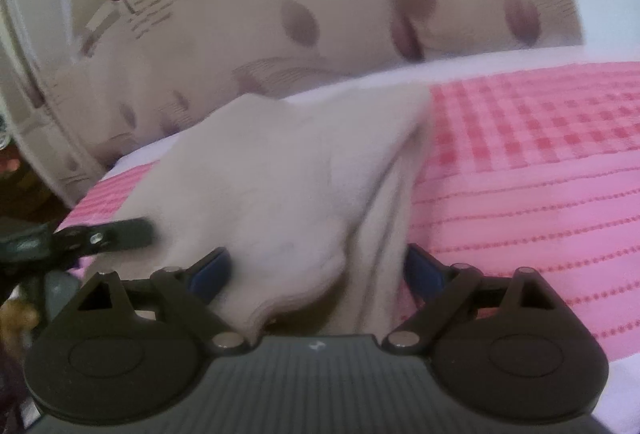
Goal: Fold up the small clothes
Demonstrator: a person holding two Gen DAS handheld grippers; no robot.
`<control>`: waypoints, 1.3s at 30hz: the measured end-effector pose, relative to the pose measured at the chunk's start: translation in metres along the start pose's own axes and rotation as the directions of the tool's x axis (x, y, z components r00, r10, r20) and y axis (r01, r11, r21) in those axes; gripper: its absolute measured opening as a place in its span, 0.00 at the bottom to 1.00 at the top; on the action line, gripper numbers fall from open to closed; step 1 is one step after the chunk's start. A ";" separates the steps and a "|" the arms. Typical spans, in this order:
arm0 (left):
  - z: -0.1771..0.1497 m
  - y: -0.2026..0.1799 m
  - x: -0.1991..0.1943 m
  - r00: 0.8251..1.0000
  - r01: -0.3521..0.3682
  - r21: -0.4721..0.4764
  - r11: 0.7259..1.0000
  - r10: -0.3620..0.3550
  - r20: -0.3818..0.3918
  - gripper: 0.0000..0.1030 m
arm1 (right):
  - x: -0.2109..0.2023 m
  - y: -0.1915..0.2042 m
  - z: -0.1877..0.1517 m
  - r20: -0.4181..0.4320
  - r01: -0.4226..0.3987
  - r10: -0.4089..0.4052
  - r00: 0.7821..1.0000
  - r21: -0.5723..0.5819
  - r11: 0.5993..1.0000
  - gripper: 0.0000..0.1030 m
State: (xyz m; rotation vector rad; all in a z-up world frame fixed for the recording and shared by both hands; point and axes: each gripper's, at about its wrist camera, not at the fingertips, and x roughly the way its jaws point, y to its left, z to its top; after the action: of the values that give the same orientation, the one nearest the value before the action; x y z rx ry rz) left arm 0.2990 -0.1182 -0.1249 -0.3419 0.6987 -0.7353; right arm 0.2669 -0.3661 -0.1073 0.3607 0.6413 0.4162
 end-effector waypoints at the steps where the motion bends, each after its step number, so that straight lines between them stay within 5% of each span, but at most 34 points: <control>1: 0.002 0.000 0.004 1.000 0.012 0.005 1.000 -0.011 -0.010 0.93 | 0.001 0.000 0.002 -0.009 -0.012 0.012 1.000 -0.003 1.000 0.91; 10: 0.020 0.019 0.023 0.993 0.106 -0.068 0.992 -0.109 -0.043 0.92 | 0.020 -0.013 0.026 -0.064 -0.130 0.132 0.989 0.031 0.991 0.92; 23: 0.027 0.017 0.037 0.989 0.130 -0.033 0.991 -0.132 -0.062 0.95 | 0.043 -0.039 0.044 -0.047 -0.297 0.306 0.951 0.132 0.946 1.00; 30: 0.025 0.007 0.036 0.999 0.019 0.035 0.999 -0.017 -0.051 0.70 | 0.044 -0.015 0.041 -0.067 -0.197 0.197 0.978 0.005 0.980 0.95; 33: 0.025 0.003 0.037 0.998 -0.002 0.069 0.998 0.006 -0.055 0.70 | 0.044 -0.003 0.038 -0.065 -0.125 0.120 0.991 -0.076 0.989 0.83; 39: 0.025 -0.003 0.041 0.997 0.012 0.122 0.992 -0.003 -0.073 0.88 | 0.043 -0.021 0.040 -0.057 -0.187 0.187 0.981 0.016 0.982 0.81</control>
State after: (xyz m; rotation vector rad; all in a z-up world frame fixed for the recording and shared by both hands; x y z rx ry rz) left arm 0.3362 -0.1489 -0.1242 -0.2063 0.7174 -0.7973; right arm 0.3291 -0.3708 -0.1087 0.4220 0.6692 0.6047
